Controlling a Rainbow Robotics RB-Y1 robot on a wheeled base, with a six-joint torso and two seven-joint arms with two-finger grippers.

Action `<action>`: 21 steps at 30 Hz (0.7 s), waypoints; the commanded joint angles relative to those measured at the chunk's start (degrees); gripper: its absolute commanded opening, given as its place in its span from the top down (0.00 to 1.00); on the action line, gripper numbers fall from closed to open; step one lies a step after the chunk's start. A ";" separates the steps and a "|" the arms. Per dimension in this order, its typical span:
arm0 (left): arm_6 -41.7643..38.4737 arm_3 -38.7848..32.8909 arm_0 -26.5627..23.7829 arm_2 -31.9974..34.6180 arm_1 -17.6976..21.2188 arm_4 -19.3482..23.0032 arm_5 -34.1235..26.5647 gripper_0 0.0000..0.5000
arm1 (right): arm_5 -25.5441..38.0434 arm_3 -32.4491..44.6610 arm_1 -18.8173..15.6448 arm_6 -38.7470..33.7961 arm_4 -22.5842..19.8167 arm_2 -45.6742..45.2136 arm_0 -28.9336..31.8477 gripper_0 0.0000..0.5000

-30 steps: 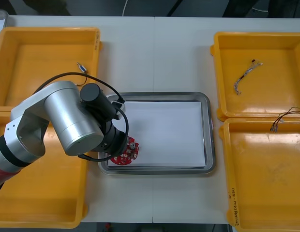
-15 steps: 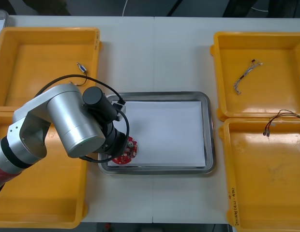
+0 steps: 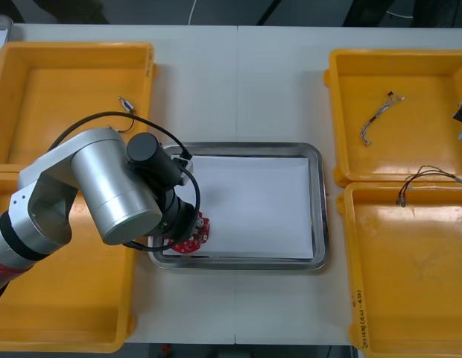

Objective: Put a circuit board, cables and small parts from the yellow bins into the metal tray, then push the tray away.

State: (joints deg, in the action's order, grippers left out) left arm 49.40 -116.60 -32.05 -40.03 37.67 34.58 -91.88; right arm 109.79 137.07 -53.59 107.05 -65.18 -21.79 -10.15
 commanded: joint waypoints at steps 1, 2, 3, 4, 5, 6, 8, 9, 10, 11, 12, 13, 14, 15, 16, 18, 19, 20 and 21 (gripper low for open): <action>-6.42 -5.22 -1.87 4.69 0.12 1.11 -4.36 0.00 | 0.21 1.35 -2.31 -1.58 -0.56 0.87 -1.72 1.00; -6.60 -5.92 -1.96 5.92 0.48 1.90 -5.24 0.00 | 0.21 1.35 -2.31 -1.58 -0.56 0.79 -1.63 1.00; -6.69 -6.27 -1.87 6.63 0.65 2.34 -5.77 0.00 | 0.21 1.35 -2.31 -1.58 -0.56 0.79 -1.63 1.00; -6.95 -6.97 -1.96 8.12 1.00 3.48 -6.91 0.00 | 0.21 1.35 -2.31 -1.58 -0.56 0.79 -1.63 1.00; -7.13 -7.59 -1.96 9.70 1.35 4.45 -7.96 0.00 | 0.21 1.35 -2.31 -1.58 -0.56 0.79 -1.72 1.00; -7.21 -7.85 -1.96 10.50 1.44 4.97 -8.49 0.00 | 0.21 1.35 -2.31 -1.58 -0.56 0.79 -1.72 1.00; -7.57 -8.73 -1.87 13.83 1.79 6.82 -10.51 0.00 | 0.21 1.35 -2.31 -1.58 -0.65 0.87 -1.72 1.00; -7.65 -9.08 -1.96 15.59 1.97 7.70 -11.48 0.00 | 0.21 1.35 -2.31 -1.58 -0.74 0.87 -1.72 1.00; -7.74 -9.26 -1.96 16.38 2.06 7.96 -12.01 0.00 | 0.21 1.35 -2.31 -1.49 -0.83 0.87 -1.72 1.00; -7.74 -9.52 -1.96 18.05 2.32 8.67 -12.97 0.00 | 0.21 1.35 -2.31 -1.40 -0.91 0.96 -1.90 1.00; -7.83 -9.61 -1.96 19.72 2.58 9.28 -13.85 0.00 | 0.21 1.35 -2.31 -1.40 -1.18 1.14 -2.16 1.00; -7.92 -9.61 -1.96 20.34 2.76 9.54 -14.21 0.00 | 0.21 1.35 -2.31 -1.40 -1.27 1.31 -2.25 1.00; -8.01 -9.79 -1.96 21.66 3.29 9.90 -14.91 0.00 | 0.21 1.35 -2.31 -1.40 -1.35 1.58 -2.60 1.00; -8.18 -9.87 -1.96 22.80 3.82 10.16 -15.44 0.00 | 0.21 1.35 -2.40 -1.49 -1.53 2.02 -2.95 1.00; -8.18 -9.87 -1.96 23.24 4.17 10.16 -15.61 0.00 | 0.21 1.35 -2.40 -1.58 -1.53 2.37 -3.21 1.00; -8.45 -9.70 -1.96 25.00 5.66 10.60 -15.96 0.00 | 0.21 1.35 -3.19 -1.58 -1.88 4.13 -4.53 1.00; -8.53 -9.52 -1.96 25.44 6.01 10.78 -16.14 0.00 | 0.21 1.35 -3.36 -1.58 -1.97 4.57 -4.88 1.00; -8.62 -9.17 -1.96 26.14 6.63 11.04 -16.40 0.00 | 0.21 1.35 -3.72 -1.58 -2.32 5.44 -5.67 1.00; -8.80 -8.64 -1.96 27.11 7.24 11.30 -16.67 0.00 | 0.21 1.35 -3.89 -1.76 -2.85 6.24 -6.64 1.00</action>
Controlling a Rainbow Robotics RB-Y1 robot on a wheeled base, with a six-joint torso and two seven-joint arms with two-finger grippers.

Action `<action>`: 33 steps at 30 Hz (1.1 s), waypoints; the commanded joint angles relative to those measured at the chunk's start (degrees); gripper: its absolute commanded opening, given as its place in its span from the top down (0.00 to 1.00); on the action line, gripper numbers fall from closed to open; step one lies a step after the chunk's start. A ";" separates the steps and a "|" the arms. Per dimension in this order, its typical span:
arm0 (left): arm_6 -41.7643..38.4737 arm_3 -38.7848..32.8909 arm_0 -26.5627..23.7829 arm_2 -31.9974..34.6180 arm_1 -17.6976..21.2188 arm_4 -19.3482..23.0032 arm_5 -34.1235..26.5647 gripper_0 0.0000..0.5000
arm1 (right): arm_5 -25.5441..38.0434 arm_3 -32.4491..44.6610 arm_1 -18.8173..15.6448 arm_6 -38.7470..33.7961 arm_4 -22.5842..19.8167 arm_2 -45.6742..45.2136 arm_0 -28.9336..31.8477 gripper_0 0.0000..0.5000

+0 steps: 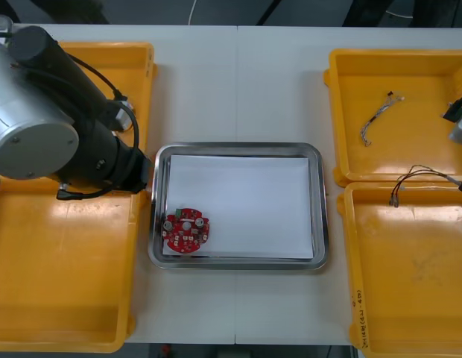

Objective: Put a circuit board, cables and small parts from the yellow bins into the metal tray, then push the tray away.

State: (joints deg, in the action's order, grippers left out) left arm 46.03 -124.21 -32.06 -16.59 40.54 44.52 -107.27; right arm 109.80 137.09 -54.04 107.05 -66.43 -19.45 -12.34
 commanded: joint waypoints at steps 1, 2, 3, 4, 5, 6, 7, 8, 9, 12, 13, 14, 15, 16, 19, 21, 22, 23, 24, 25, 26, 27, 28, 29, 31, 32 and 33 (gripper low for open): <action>-5.43 -0.69 -1.96 4.11 4.63 1.45 -1.37 0.00 | 0.20 1.34 -3.44 -1.84 -1.77 4.25 -4.88 1.00; -5.51 -0.07 -1.96 5.07 4.99 1.62 -1.72 0.00 | 0.20 1.34 -3.52 -1.84 -2.30 4.95 -5.85 1.00; -5.51 0.63 -1.96 6.04 5.43 1.71 -1.98 0.00 | 0.20 1.34 -3.44 -1.93 -2.56 5.65 -6.82 1.00; -5.43 0.98 -1.96 6.48 5.60 1.71 -2.16 0.00 | 0.20 1.34 -3.44 -1.93 -2.65 6.01 -7.26 1.00; -5.43 1.86 -1.96 7.36 5.95 1.80 -2.33 0.00 | 0.20 1.34 -3.44 -2.02 -2.83 7.06 -8.40 1.00; -5.43 2.65 -1.96 8.24 6.13 1.71 -2.33 0.00 | 0.20 1.34 -3.52 -2.02 -3.00 8.20 -9.45 1.00; -5.34 3.09 -1.96 8.59 6.13 1.71 -2.33 0.00 | 0.20 1.34 -3.44 -2.11 -3.09 8.73 -9.98 1.00; -5.43 4.06 -1.96 9.47 6.39 1.80 -2.33 0.00 | 0.20 1.34 -3.44 -2.19 -3.18 9.87 -11.12 1.00; -5.34 4.94 -1.96 10.17 6.57 1.71 -2.33 0.00 | 0.20 1.34 -3.44 -2.28 -3.18 11.19 -12.35 1.00; -5.16 6.87 -2.04 11.84 7.01 1.71 -2.33 0.00 | 0.20 1.34 -3.35 -2.63 -2.83 14.79 -15.69 1.00; -5.07 7.66 -2.13 12.28 7.18 1.62 -2.25 0.00 | 0.20 1.34 -3.17 -2.72 -2.65 16.11 -16.93 1.00; -5.07 8.02 -2.31 12.46 7.27 1.62 -2.25 0.00 | 0.20 1.34 -3.00 -2.72 -2.47 16.90 -17.45 1.00; -5.07 8.89 -2.66 12.63 7.45 1.45 -2.25 0.00 | 0.20 1.34 -2.56 -2.98 -2.03 18.40 -18.59 1.00; -5.07 9.33 -2.84 12.63 7.54 1.45 -2.16 0.00 | 0.20 1.34 -2.38 -2.98 -1.86 19.10 -19.03 1.00; -5.34 11.71 -4.07 12.72 7.80 1.36 -1.46 0.00 | 0.20 0.63 -0.71 -3.34 -0.36 23.14 -22.11 1.00; -5.43 13.90 -5.21 12.72 7.71 1.10 -0.58 0.00 | 0.20 -0.07 1.22 -3.42 0.69 26.40 -25.19 1.00; -5.34 15.13 -5.82 12.63 7.71 1.10 0.04 0.00 | 0.20 -0.51 2.19 -3.51 1.31 28.24 -26.59 1.00; -5.34 15.75 -6.00 12.63 7.71 1.01 0.48 0.00 | 0.20 -0.77 2.72 -3.51 1.66 29.03 -27.30 1.00; -5.43 16.72 -6.44 12.63 7.71 1.10 1.53 0.00 | 0.20 -1.30 3.95 -3.60 2.27 30.53 -28.44 1.00; -5.25 17.68 -6.79 12.63 7.62 1.10 2.50 0.00 | 0.20 -1.92 5.18 -3.78 2.89 31.93 -29.49 1.00; -5.25 18.12 -6.97 12.63 7.62 1.10 2.85 0.00 | 0.20 -2.27 5.70 -3.78 3.15 32.64 -30.02 1.00; -5.07 18.91 -7.23 12.63 7.62 1.10 3.73 0.00 | 0.20 -2.88 7.02 -3.95 3.94 34.13 -31.16 1.00; -4.99 19.79 -7.58 12.63 7.62 1.27 4.43 0.00 | 0.20 -3.50 8.08 -3.95 4.65 35.54 -32.13 1.00; -4.99 20.14 -7.67 12.63 7.62 1.27 4.70 0.00 | 0.20 -3.76 8.60 -3.95 5.00 36.33 -32.66 1.00; -4.81 21.55 -8.20 12.63 7.62 1.53 6.37 0.00 | 0.20 -4.55 10.54 -4.22 6.75 38.88 -34.50 1.00; -4.81 21.99 -8.37 12.63 7.62 1.62 6.81 0.00 | 0.20 -4.73 10.98 -4.22 7.19 39.58 -34.85 1.00; -4.81 22.96 -8.90 12.46 7.62 1.71 7.60 0.00 | 0.20 -5.26 11.94 -4.22 7.99 40.63 -35.47 1.00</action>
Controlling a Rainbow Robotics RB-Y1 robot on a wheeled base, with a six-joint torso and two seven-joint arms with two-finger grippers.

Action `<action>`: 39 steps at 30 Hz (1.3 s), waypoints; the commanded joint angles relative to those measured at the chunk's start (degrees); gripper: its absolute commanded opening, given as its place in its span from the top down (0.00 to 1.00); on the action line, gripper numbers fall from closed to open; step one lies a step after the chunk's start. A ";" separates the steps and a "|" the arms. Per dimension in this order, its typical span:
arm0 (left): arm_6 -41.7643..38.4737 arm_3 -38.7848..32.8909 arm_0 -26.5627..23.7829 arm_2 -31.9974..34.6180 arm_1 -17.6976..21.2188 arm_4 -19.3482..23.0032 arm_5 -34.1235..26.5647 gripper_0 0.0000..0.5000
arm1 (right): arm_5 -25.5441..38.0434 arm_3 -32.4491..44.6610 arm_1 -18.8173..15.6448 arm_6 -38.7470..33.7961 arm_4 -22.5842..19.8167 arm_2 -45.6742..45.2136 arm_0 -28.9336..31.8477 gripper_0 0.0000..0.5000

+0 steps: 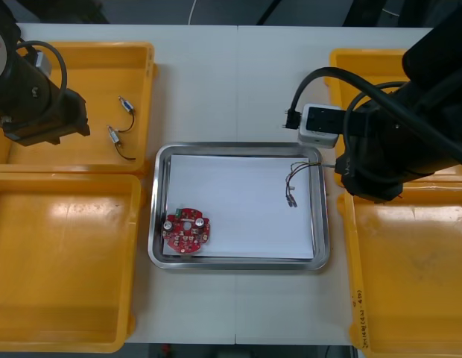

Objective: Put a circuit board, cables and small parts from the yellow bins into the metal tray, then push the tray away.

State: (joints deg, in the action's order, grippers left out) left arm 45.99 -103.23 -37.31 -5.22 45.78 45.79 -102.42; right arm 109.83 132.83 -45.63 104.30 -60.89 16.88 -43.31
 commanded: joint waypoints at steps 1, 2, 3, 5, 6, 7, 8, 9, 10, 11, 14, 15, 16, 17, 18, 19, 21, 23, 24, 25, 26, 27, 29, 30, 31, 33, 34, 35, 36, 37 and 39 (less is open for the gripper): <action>-4.77 3.13 -4.26 0.56 2.38 0.44 3.36 0.00 | 0.17 -1.44 4.33 -1.47 3.15 5.53 -5.20 1.00; -4.77 3.57 -4.52 0.30 2.29 0.44 3.71 0.00 | 0.17 -1.70 4.76 -1.47 3.50 6.15 -5.56 1.00; -4.86 4.71 -5.14 -0.23 2.29 0.44 4.24 0.00 | 0.17 -2.05 5.56 -1.47 4.20 7.38 -6.00 1.00; -4.95 6.29 -6.10 -1.02 1.94 0.27 5.12 0.00 | 0.17 -2.67 6.52 -1.47 5.34 9.13 -6.70 1.00; -5.04 7.26 -6.54 -1.37 1.77 0.09 5.74 0.00 | 0.17 -3.11 7.23 -1.47 6.05 10.28 -6.96 1.00; -5.04 8.14 -6.81 -1.72 1.50 -0.17 6.44 0.00 | 0.17 -3.46 7.93 -1.47 6.75 11.24 -7.23 1.00; -5.04 8.58 -6.89 -1.81 1.33 -0.43 6.79 0.00 | 0.17 -3.63 8.28 -1.47 7.19 11.59 -7.31 1.00; -5.04 9.46 -7.16 -1.98 0.89 -0.70 7.41 0.00 | 0.17 -3.99 8.98 -1.47 7.98 12.30 -7.31 1.00; -4.95 10.16 -7.42 -2.25 0.71 -1.14 7.93 0.00 | 0.17 -4.34 9.60 -1.47 8.86 13.18 -7.31 1.00; -4.95 10.69 -7.51 -2.60 0.53 -1.31 8.20 0.00 | 0.17 -4.51 9.86 -1.47 9.30 13.53 -7.31 1.00; -5.04 13.06 -8.74 -4.45 -0.08 -2.28 9.60 0.00 | 0.17 -6.18 11.18 -1.12 11.32 15.55 -7.31 1.00; -5.12 13.85 -9.27 -5.24 -0.43 -2.81 10.13 0.00 | 0.17 -6.97 11.53 -1.03 12.02 16.34 -7.23 1.00; -5.30 14.64 -9.62 -5.76 -0.87 -3.25 10.66 0.00 | 0.17 -7.85 11.80 -1.03 12.64 17.22 -7.23 1.00; -5.30 15.08 -9.80 -5.94 -1.05 -3.51 10.83 0.00 | 0.17 -8.29 11.88 -1.03 12.90 17.66 -7.23 1.00; -5.39 16.05 -10.15 -6.29 -1.49 -3.60 11.45 0.00 | 0.17 -9.17 11.97 -1.03 13.43 18.63 -7.23 1.00; -5.39 16.84 -10.50 -6.73 -1.84 -3.86 12.06 0.00 | 0.17 -9.96 12.06 -0.94 13.87 19.59 -7.23 1.00; -5.47 18.07 -10.94 -7.61 -2.37 -4.04 13.12 0.00 | 0.17 -11.10 12.06 -0.94 14.40 21.09 -7.14 1.00; -5.65 19.21 -11.20 -7.96 -3.07 -4.48 14.26 0.00 | 0.17 -11.98 12.15 -0.94 15.01 22.32 -6.96 1.00; -5.74 19.83 -11.20 -7.96 -3.77 -4.65 14.96 0.00 | 0.17 -12.51 12.24 -0.94 15.54 23.02 -6.70 1.00; -5.74 20.18 -11.20 -8.05 -4.21 -5.00 15.49 0.00 | 0.17 -12.95 12.32 -0.94 15.89 23.81 -6.43 1.00; -5.74 20.35 -11.20 -8.14 -4.39 -5.00 15.67 0.00 | 0.17 -13.21 12.41 -1.03 16.07 24.25 -6.43 1.00; -5.83 20.53 -11.29 -8.40 -4.65 -5.18 15.93 0.00 | 0.17 -13.74 12.67 -0.94 16.33 24.60 -6.08 1.00; -6.00 21.06 -11.20 -9.28 -5.00 -5.09 16.81 0.00 | 0.13 -14.80 13.47 -1.20 16.50 24.69 -5.38 1.00; -6.00 21.14 -11.29 -9.63 -5.09 -5.18 17.25 0.00 | -0.05 -15.06 13.82 -1.20 16.50 24.69 -5.29 1.00; -6.18 21.50 -11.20 -10.25 -5.27 -5.18 18.22 0.00 | -0.31 -15.68 14.26 -1.20 16.59 24.69 -5.12 1.00; -6.27 22.29 -11.20 -11.12 -5.62 -5.44 19.18 0.00 | -0.75 -16.38 14.87 -1.20 17.12 24.69 -4.85 1.00; -6.35 22.73 -11.20 -11.74 -5.97 -5.80 19.62 0.00 | -1.10 -16.82 15.49 -1.20 17.74 24.69 -4.59 1.00; -6.44 23.17 -11.29 -12.09 -6.23 -6.06 19.89 0.00 | -1.37 -17.26 16.01 -1.03 18.26 24.69 -4.41 1.00; -6.44 23.34 -11.20 -12.18 -6.41 -6.15 20.06 0.00 | -1.63 -17.52 16.28 -1.03 18.61 24.69 -4.24 1.00; -6.53 23.69 -11.20 -12.44 -6.67 -6.50 20.24 0.00 | -1.98 -18.05 16.81 -1.03 19.23 24.69 -3.97 1.00; -6.62 24.05 -11.20 -13.06 -6.76 -6.59 20.59 0.00 | -2.51 -18.49 17.33 -0.94 20.20 24.69 -3.71 1.00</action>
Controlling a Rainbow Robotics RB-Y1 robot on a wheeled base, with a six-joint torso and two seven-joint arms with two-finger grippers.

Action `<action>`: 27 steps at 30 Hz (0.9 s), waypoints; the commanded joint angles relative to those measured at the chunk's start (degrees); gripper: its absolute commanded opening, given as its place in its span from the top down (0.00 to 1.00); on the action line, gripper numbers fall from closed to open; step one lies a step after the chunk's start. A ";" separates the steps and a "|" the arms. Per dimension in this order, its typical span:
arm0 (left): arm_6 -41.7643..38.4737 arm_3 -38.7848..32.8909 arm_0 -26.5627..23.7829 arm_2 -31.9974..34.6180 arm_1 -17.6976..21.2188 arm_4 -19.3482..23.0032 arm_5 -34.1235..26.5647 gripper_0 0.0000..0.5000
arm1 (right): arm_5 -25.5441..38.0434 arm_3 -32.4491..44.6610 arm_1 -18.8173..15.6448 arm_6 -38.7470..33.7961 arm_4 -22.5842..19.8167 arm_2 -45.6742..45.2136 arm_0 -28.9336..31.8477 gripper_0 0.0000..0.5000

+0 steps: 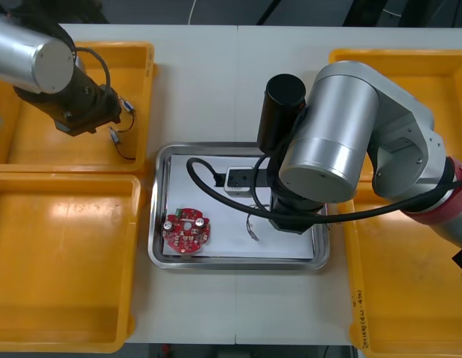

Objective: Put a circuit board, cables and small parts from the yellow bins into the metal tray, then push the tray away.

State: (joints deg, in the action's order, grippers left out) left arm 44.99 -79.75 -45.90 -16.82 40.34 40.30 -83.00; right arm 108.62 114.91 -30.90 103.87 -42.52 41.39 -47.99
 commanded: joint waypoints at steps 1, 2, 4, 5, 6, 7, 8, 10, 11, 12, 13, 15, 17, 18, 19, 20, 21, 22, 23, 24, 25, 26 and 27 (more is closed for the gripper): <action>-5.79 0.82 -2.62 -1.81 -1.40 -1.18 1.43 0.00 | -1.57 -1.09 3.03 -0.42 2.44 0.19 1.14 1.00; -5.79 1.26 -2.62 -2.08 -1.58 -1.18 1.52 0.00 | -1.92 -1.70 3.30 -0.33 2.88 0.36 1.23 1.00; -5.88 2.05 -2.62 -2.25 -1.84 -1.01 1.96 0.00 | -2.80 -2.58 3.47 -0.15 3.41 0.80 1.32 1.00; -5.97 2.58 -2.62 -2.43 -2.02 -1.10 2.40 0.00 | -3.51 -3.11 3.47 -0.15 3.94 1.33 1.40 1.00; -5.97 2.76 -2.62 -2.60 -2.10 -1.10 2.58 0.00 | -3.86 -3.37 3.47 -0.15 4.11 1.68 1.40 1.00; -5.97 2.93 -2.62 -3.13 -2.19 -1.45 2.93 0.00 | -4.74 -4.08 3.56 -0.24 4.38 2.29 1.40 1.00; -6.14 3.20 -2.62 -3.66 -2.37 -1.80 3.37 0.00 | -5.53 -4.69 3.65 -0.15 4.82 2.82 1.40 1.00; -6.23 4.25 -2.62 -3.92 -2.63 -1.71 4.16 0.00 | -6.41 -5.57 3.74 -0.15 5.52 3.61 1.40 1.00; -6.32 4.95 -2.62 -3.92 -2.89 -1.71 4.69 0.00 | -6.93 -6.01 3.91 -0.15 5.87 3.96 1.40 1.00; -6.32 5.48 -2.62 -3.92 -3.07 -1.80 5.04 0.00 | -7.37 -6.54 4.09 -0.15 6.40 4.49 1.49 1.00; -6.23 5.75 -2.62 -3.92 -3.16 -1.80 5.30 0.00 | -7.55 -6.89 4.09 -0.15 6.66 4.76 1.40 1.00; -6.32 6.36 -2.62 -4.10 -3.25 -1.89 5.92 0.00 | -8.34 -7.85 4.26 -0.51 7.63 6.07 1.49 1.00; -6.32 6.36 -2.62 -4.45 -3.33 -1.98 6.09 0.00 | -9.22 -8.65 4.26 -0.77 8.42 7.30 1.58 1.00; -6.41 6.45 -2.62 -4.54 -3.33 -1.98 6.00 0.00 | -10.01 -9.17 4.26 -1.03 8.95 7.83 1.84 1.00; -6.41 6.36 -2.62 -4.62 -3.33 -1.98 6.09 0.00 | -10.45 -9.52 4.35 -1.12 9.12 7.92 1.93 1.00; -6.50 6.45 -2.62 -4.62 -3.33 -1.98 6.00 0.00 | -11.15 -10.14 4.53 -1.21 9.12 8.01 2.37 1.00; -6.50 6.45 -2.62 -4.62 -3.33 -1.98 6.09 0.00 | -11.86 -10.49 4.62 -1.38 9.21 7.92 2.72 1.00; -6.50 6.45 -2.62 -4.62 -3.33 -1.98 6.00 0.00 | -12.12 -10.58 4.62 -1.47 9.30 8.01 2.81 1.00; -6.58 6.45 -2.62 -4.62 -3.33 -1.98 6.09 0.00 | -12.38 -10.67 4.62 -1.56 9.48 8.01 3.07 1.00; -6.58 6.45 -2.62 -4.62 -3.33 -1.98 6.00 0.29 | -12.47 -10.67 4.62 -1.56 9.65 8.01 3.16 1.00; -6.58 6.45 -2.62 -4.62 -3.33 -2.06 6.09 0.47 | -12.47 -10.67 4.62 -1.56 9.65 7.92 3.16 1.00; -6.58 6.45 -2.62 -4.62 -3.33 -1.98 6.09 0.74 | -12.47 -10.67 4.62 -1.56 9.65 8.01 3.25 1.00; -6.58 6.45 -2.62 -4.62 -3.33 -1.98 6.00 0.99 | -12.38 -10.67 4.62 -1.56 9.56 8.01 3.43 1.00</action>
State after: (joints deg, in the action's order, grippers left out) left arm 44.86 -73.02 -45.91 -20.27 37.66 38.93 -77.58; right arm 96.74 103.68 -27.69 103.86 -33.33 48.88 -45.51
